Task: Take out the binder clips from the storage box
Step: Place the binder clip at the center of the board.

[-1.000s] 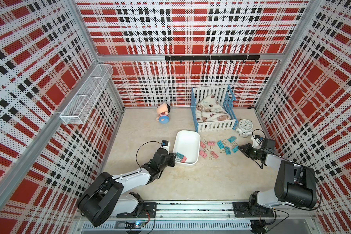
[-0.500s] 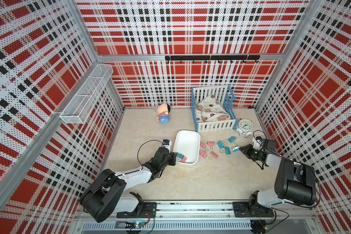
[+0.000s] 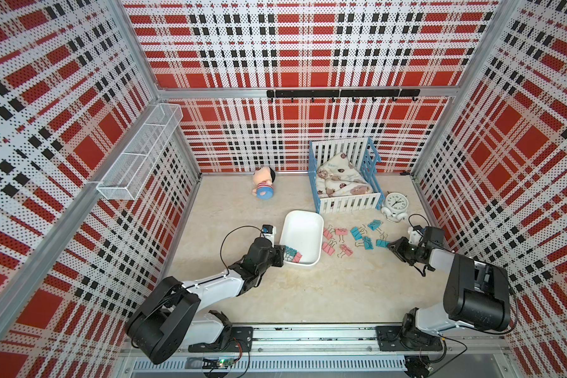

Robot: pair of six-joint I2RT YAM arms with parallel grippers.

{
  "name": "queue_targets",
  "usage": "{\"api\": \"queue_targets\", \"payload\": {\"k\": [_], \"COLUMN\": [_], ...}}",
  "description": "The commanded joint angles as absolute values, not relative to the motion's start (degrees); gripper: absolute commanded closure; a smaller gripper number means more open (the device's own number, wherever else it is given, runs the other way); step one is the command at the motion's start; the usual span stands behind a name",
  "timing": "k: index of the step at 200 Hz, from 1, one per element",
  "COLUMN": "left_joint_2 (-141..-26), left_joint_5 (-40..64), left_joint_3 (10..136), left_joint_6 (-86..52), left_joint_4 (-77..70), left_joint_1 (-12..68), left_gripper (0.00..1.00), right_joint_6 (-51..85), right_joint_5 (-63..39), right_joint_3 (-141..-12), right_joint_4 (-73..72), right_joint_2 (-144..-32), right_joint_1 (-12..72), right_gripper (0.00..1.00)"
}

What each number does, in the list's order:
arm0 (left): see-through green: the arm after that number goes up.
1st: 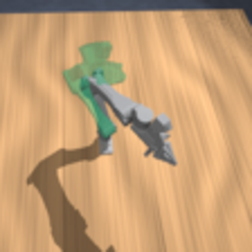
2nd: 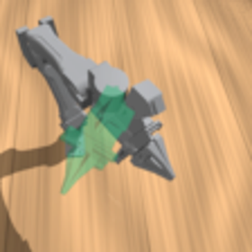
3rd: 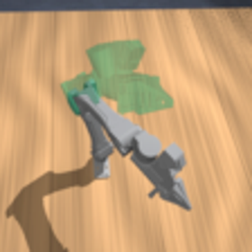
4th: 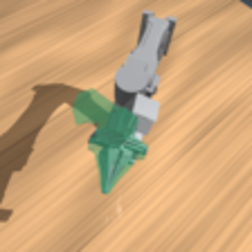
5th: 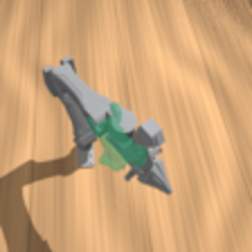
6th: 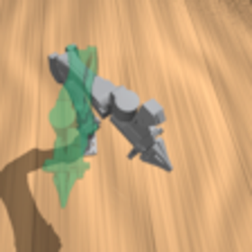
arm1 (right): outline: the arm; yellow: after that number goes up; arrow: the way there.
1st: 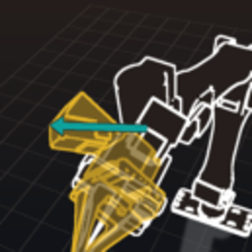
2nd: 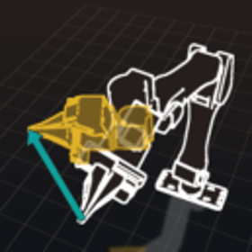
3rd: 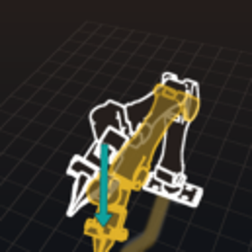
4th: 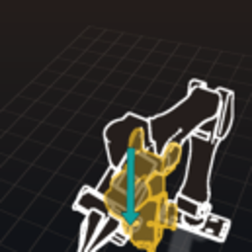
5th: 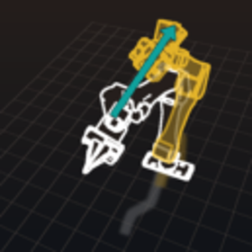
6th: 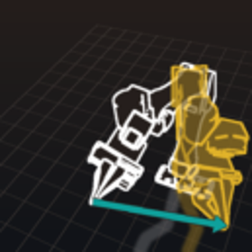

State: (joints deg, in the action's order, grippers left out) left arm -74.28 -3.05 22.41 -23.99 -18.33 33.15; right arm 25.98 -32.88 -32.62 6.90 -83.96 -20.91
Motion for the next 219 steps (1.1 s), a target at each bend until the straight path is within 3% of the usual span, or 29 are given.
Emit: {"api": "queue_targets", "payload": {"k": [1, 21, 47, 101, 163, 219], "left_joint_2": [-72.93, -72.7, -72.71, -73.02, -72.67, -69.99], "left_joint_5": [-3.54, -3.71, -3.82, -3.85, -4.85, -6.68], "left_joint_3": [21.45, 21.6, 21.79, 21.88, 22.09, 21.49], "left_joint_6": [-23.61, -23.58, -23.7, -25.17, -26.97, -28.22], "left_joint_4": [-18.17, -17.87, -17.58, -17.14, -14.98, -12.58], "left_joint_1": [32.96, 32.87, 32.8, 32.79, 33.92, 34.59], "left_gripper": [0.66, 0.65, 0.66, 0.66, 0.66, 0.66], "right_joint_6": [25.4, 24.63, 23.5, 13.29, 4.19, -0.35], "right_joint_5": [-31.99, -28.73, -24.39, -15.95, -23.25, -28.95], "right_joint_3": [-34.34, -37.74, -44.26, -65.86, -80.1, -85.52], "right_joint_4": [10.55, 14.93, 17.55, 23.35, 26.34, 28.59], "right_joint_2": [-77.95, -72.79, -71.28, -87.85, -106.63, -114.02], "right_joint_1": [-21.02, -16.68, -4.31, 22.63, 32.85, 37.03], "right_gripper": [0.74, 0.71, 0.68, 0.68, 0.64, 0.59]}}
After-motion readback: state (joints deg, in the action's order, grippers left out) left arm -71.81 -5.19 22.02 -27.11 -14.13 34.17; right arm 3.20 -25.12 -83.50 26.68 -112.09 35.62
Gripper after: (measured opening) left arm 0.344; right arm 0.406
